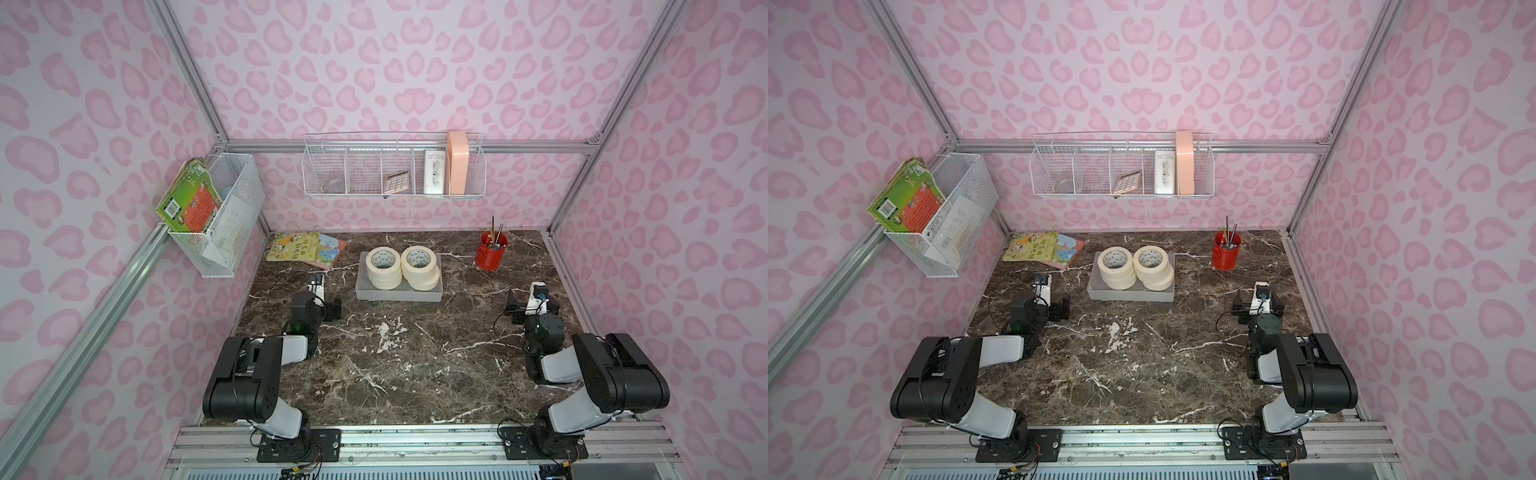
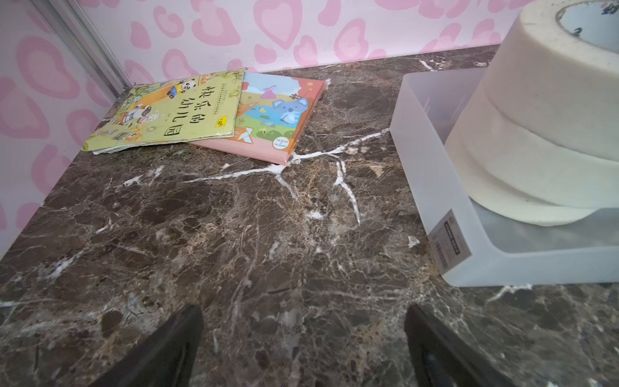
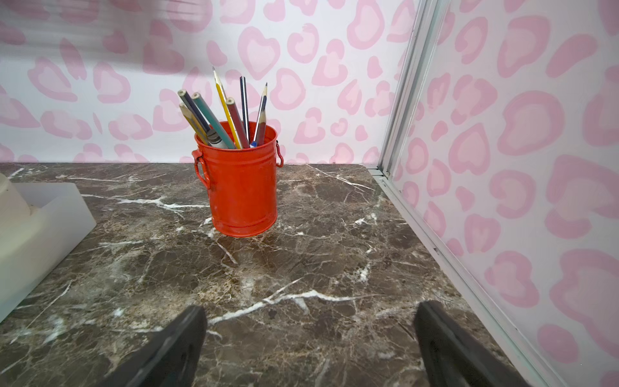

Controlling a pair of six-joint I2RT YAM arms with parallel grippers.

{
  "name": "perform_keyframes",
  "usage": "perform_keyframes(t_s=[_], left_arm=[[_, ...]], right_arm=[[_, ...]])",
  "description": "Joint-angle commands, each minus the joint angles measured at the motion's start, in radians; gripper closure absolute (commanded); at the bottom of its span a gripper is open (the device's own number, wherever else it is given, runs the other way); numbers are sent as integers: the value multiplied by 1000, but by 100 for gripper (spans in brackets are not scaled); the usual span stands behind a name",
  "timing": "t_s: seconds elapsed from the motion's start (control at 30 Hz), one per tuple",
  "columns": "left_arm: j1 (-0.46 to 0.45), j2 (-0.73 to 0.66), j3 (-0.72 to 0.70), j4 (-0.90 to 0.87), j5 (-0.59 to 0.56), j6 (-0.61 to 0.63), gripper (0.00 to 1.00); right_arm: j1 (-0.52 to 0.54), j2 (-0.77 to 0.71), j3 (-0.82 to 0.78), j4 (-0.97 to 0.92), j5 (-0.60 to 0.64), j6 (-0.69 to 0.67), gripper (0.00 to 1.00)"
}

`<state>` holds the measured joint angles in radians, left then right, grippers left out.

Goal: Take out the art tape in the storage box
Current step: Pick up the art tape from the storage box.

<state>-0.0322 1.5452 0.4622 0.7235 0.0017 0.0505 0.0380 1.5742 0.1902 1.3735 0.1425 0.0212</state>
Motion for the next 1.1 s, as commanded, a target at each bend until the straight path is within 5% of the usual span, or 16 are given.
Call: perform_keyframes(t_s=[0.0,1.07], left_arm=[[0,-5,1,-1,3,-1,1],[1,-4,3,-2,4,-1,1]], right_arm=[[1,-5,-1,24,-1,-1,1],[-30,-4,16,-10,-75,13,1]])
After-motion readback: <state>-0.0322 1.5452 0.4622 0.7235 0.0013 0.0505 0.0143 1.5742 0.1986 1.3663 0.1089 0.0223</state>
